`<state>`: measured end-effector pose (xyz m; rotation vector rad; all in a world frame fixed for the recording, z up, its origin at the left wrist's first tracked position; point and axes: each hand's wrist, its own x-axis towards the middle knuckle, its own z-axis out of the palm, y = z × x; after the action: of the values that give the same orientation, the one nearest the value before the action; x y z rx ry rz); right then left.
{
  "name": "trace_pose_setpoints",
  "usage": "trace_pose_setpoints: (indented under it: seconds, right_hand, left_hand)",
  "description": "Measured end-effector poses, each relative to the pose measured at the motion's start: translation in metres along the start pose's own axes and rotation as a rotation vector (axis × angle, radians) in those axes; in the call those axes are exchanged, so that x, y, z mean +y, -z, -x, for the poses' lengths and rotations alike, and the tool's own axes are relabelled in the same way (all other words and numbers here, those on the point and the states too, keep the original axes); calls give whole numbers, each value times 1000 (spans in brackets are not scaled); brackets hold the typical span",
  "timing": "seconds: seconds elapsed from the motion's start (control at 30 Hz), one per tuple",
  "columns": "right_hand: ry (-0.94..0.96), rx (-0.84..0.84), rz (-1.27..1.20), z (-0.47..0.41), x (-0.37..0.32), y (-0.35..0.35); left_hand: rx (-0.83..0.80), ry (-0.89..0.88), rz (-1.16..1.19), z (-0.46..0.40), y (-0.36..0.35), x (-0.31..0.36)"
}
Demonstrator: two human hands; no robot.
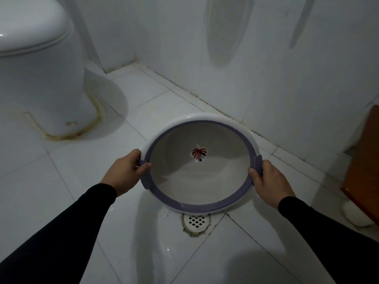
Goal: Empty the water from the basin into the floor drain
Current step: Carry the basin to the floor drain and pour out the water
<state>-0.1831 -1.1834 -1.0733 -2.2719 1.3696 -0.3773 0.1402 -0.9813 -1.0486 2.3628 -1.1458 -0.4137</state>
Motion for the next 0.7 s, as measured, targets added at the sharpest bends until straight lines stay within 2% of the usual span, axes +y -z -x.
trace_pose_setpoints:
  seconds: [0.7]
  right_hand:
    - [69,28,35,2,8,3]
  left_hand:
    - [47,-151,-178,0,0,-13]
